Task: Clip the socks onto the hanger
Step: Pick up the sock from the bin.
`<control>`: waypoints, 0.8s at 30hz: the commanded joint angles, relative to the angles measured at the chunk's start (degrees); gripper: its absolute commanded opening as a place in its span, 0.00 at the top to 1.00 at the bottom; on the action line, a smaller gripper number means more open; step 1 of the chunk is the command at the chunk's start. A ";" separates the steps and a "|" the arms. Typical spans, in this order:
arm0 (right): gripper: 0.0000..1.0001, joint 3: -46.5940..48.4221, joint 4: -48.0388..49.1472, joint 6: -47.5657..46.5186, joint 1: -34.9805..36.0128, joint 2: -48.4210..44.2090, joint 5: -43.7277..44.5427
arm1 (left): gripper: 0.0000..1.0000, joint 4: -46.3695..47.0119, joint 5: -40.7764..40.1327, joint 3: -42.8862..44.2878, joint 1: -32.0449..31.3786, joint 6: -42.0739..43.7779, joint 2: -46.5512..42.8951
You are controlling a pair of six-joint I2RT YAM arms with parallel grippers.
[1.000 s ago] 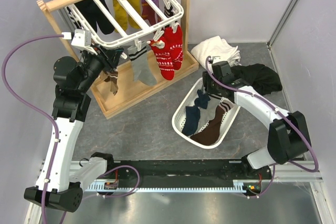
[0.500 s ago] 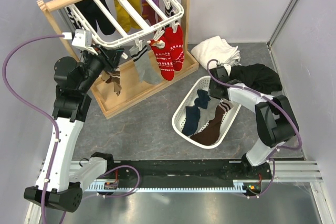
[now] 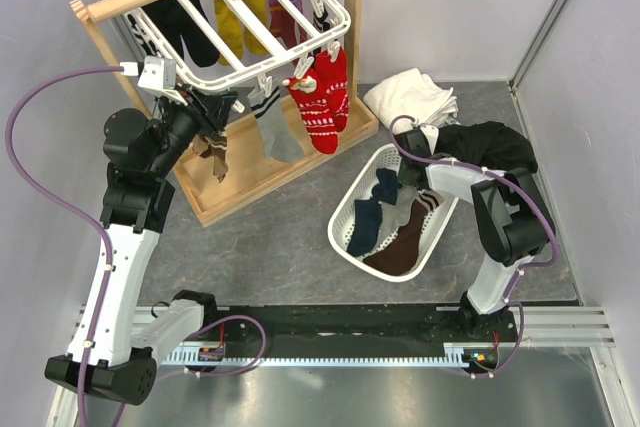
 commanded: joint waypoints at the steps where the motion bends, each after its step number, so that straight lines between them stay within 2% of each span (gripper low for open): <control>1: 0.85 -1.19 -1.72 -0.27 -0.21 2.38 -1.26 | 0.98 -0.67 1.46 -0.21 -0.37 1.40 -0.05; 5: 1.00 -1.63 -2.33 -2.20 -0.12 -1.92 -1.61 | 0.98 -1.46 1.46 0.23 -0.37 1.31 -0.22; 18: 1.00 1.09 -6.37 -15.82 -0.12 -27.32 -3.28 | 0.98 -4.89 0.85 3.13 -0.37 1.05 -0.49; 24: 1.00 2.67 -5.59 -25.66 1.55 -36.20 -9.25 | 0.98 -5.77 1.29 4.19 -0.37 0.52 -0.40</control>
